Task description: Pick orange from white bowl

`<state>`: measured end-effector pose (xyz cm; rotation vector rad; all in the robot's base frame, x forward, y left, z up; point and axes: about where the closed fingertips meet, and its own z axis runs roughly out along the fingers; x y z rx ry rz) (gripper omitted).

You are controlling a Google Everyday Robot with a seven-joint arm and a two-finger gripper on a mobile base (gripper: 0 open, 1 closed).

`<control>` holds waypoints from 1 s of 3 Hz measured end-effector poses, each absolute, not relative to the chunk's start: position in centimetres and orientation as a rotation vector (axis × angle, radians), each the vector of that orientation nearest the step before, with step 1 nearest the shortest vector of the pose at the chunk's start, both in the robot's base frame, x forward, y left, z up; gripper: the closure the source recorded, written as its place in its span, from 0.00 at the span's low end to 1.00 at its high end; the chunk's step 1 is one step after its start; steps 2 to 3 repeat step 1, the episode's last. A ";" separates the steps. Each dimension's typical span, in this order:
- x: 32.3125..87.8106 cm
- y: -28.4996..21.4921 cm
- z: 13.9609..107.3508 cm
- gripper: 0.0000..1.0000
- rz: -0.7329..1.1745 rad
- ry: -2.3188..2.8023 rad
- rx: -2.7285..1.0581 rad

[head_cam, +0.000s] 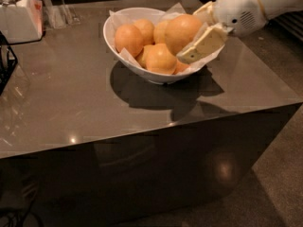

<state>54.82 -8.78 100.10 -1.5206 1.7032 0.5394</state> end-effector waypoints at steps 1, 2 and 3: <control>54.5 -9.8 99.3 1.00 0.540 1.729 -1.501; 54.5 -9.8 99.3 1.00 0.540 1.729 -1.501; 54.5 -9.8 99.3 1.00 0.540 1.729 -1.501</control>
Offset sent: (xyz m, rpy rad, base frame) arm 0.0000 0.0000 0.0000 0.0000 0.0000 0.0000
